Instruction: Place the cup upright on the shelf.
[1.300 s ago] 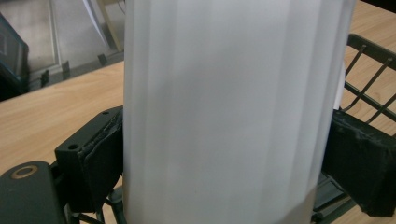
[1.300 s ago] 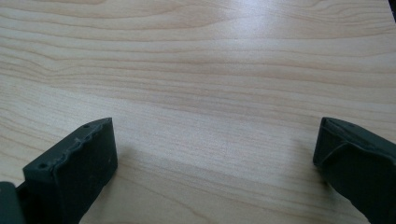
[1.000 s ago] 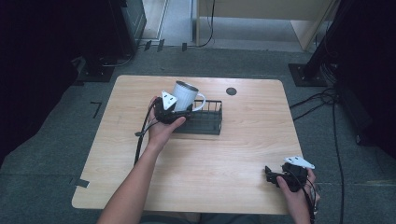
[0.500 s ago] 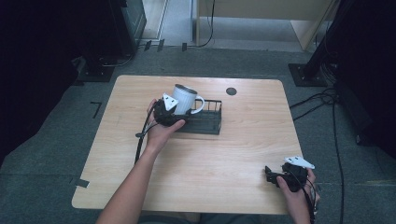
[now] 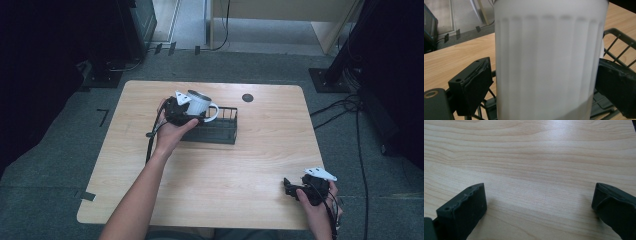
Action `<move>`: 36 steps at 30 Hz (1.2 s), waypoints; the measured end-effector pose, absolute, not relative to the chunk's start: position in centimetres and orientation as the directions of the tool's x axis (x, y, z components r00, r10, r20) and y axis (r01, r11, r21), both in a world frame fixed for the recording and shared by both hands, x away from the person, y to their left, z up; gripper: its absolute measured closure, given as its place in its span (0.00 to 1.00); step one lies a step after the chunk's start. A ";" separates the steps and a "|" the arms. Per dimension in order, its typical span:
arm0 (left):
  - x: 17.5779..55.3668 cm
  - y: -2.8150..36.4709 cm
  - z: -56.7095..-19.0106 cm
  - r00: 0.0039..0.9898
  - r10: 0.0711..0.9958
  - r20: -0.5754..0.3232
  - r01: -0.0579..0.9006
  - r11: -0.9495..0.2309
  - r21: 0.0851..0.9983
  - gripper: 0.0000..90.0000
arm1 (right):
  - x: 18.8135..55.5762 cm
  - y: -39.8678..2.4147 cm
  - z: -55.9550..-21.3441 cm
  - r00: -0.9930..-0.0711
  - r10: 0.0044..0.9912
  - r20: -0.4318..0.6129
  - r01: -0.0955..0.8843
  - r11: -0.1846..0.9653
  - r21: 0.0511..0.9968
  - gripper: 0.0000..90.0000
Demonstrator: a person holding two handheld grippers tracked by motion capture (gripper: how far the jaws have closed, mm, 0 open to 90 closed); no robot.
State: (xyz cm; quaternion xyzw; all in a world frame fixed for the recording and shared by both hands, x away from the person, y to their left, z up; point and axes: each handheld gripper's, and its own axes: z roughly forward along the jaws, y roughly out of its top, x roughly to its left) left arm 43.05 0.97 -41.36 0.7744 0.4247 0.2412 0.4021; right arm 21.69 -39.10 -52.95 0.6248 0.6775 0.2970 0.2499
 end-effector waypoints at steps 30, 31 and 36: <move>43.1 1.2 -41.8 0.506 0.862 -0.014 0.366 -0.200 0.909 0.09 | 21.7 -39.1 -53.0 -0.096 0.995 0.031 0.698 0.045 0.715 0.00; 43.1 1.2 -41.8 0.506 0.862 -0.014 0.366 -0.200 0.909 0.09 | 21.7 -39.1 -53.0 -0.095 0.995 0.032 0.698 0.044 0.715 0.00; 42.6 2.1 -43.0 0.512 0.858 -0.043 0.297 -0.130 0.946 0.09 | 21.7 -39.1 -53.0 -0.095 0.995 0.032 0.698 0.044 0.715 0.00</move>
